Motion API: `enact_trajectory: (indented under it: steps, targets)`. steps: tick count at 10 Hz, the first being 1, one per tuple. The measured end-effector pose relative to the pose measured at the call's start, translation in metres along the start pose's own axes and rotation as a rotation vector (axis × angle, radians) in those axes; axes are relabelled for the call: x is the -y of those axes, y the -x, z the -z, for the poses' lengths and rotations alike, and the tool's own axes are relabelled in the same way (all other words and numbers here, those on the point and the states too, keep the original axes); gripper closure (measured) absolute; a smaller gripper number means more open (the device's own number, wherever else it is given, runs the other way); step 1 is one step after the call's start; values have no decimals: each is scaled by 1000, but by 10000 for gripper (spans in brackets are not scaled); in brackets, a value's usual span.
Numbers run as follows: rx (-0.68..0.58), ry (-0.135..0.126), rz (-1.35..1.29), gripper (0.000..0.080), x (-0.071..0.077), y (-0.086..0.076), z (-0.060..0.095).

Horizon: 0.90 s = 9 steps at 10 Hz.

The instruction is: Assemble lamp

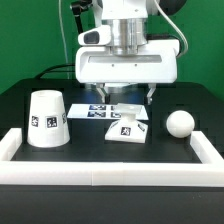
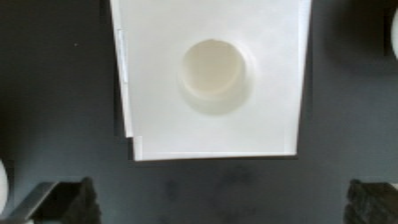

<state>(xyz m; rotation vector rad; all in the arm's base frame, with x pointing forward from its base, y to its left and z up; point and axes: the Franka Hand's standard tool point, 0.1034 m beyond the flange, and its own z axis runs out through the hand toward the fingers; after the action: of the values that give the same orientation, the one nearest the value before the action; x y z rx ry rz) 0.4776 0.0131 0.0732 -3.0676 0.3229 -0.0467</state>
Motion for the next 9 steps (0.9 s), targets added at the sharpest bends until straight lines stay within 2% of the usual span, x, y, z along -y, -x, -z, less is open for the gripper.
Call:
enact_trajectory:
  steps: [2, 5, 9]
  targets:
    - [2, 4, 0, 100, -1, 12, -7]
    - [7, 6, 6, 100, -2, 16, -9]
    - [9, 7, 14, 100, -2, 20, -21]
